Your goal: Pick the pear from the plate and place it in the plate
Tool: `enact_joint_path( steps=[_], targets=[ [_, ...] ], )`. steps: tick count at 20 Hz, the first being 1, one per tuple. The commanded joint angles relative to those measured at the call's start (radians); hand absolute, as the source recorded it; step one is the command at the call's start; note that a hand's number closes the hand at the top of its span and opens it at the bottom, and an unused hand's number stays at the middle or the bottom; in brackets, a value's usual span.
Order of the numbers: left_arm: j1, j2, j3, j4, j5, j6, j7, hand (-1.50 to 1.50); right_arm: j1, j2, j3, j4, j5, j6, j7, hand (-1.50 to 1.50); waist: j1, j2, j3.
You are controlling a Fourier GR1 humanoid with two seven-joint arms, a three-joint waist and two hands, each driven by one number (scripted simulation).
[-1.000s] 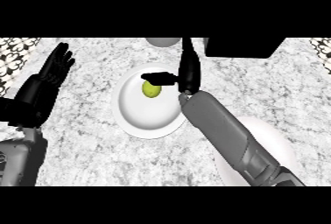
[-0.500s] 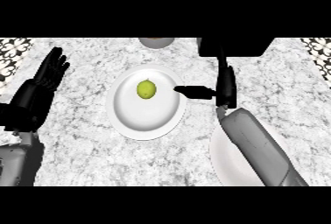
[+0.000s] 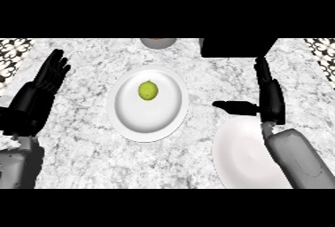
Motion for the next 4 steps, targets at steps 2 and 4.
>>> enact_joint_path(
  steps=[2,4],
  targets=[
    [0.025,-0.01,0.015,-0.032,0.007,-0.013,0.004,0.0,0.1,-0.025,-0.055,-0.084,0.056,0.053,-0.018,-1.5,0.004,0.001,0.0],
    [-0.053,0.003,0.023,-0.011,0.026,-0.013,0.085,0.0,0.094,-0.048,-0.07,-0.105,0.08,0.041,0.01,-1.5,0.003,0.001,0.0]
  ],
)
